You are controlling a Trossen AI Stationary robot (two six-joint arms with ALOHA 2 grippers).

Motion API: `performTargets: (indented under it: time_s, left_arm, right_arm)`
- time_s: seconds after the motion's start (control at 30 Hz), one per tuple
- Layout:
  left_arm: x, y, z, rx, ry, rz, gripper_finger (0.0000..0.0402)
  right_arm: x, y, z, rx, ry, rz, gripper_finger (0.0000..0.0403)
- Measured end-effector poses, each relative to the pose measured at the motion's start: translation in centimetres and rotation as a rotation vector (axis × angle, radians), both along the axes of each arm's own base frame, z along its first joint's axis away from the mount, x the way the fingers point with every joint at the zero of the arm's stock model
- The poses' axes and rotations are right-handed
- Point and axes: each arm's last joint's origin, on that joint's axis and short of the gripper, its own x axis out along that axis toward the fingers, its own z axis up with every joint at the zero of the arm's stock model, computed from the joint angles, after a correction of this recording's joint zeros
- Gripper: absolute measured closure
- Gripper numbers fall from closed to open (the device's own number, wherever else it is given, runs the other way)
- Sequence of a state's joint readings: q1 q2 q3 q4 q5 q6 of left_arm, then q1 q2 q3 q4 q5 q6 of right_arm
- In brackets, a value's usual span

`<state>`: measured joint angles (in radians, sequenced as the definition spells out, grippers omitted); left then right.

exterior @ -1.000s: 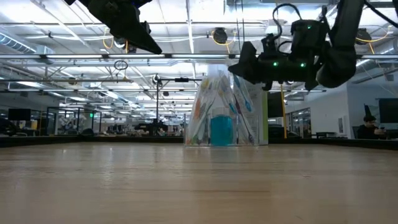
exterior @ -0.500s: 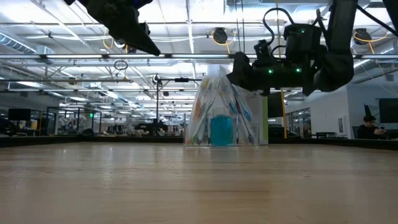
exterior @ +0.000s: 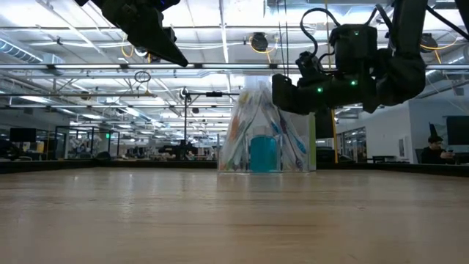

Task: Pick & Place toothbrushing station
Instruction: Put the blue toothbrush into the transparent organizer

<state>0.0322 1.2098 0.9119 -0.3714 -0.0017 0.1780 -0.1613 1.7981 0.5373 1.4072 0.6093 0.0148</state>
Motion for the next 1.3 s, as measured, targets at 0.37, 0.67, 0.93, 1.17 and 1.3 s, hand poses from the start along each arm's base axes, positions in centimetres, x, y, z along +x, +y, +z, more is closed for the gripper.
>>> performTargets:
  time_s: [0.37, 0.67, 0.93, 1.17, 1.3]
  left_arm:
    - [0.0, 0.0, 0.0, -0.003, 0.0, 0.002, 0.0254]
    - [0.0, 0.0, 0.0, -0.004, 0.0, 0.002, 0.0254]
    - [0.0, 0.0, 0.0, -0.003, 0.0, 0.002, 0.0254]
    - [0.0, 0.0, 0.0, -0.003, 0.0, 0.002, 0.0254]
    - [0.0, 0.0, 0.0, -0.012, 0.006, 0.009, 0.0254]
  right_arm:
    - [0.1, 0.4, -0.5, -0.069, 0.127, 0.013, 0.0387]
    - [0.1, 0.4, -1.1, -0.02, 0.155, 0.015, 0.0386]
    - [-0.1, 0.2, -0.9, -0.019, 0.14, -0.081, 0.0342]
    - [-0.2, 0.2, -0.4, -0.029, 0.124, -0.083, 0.0289]
    - [-0.3, 0.5, 0.9, -0.052, 0.088, -0.076, 0.0264]
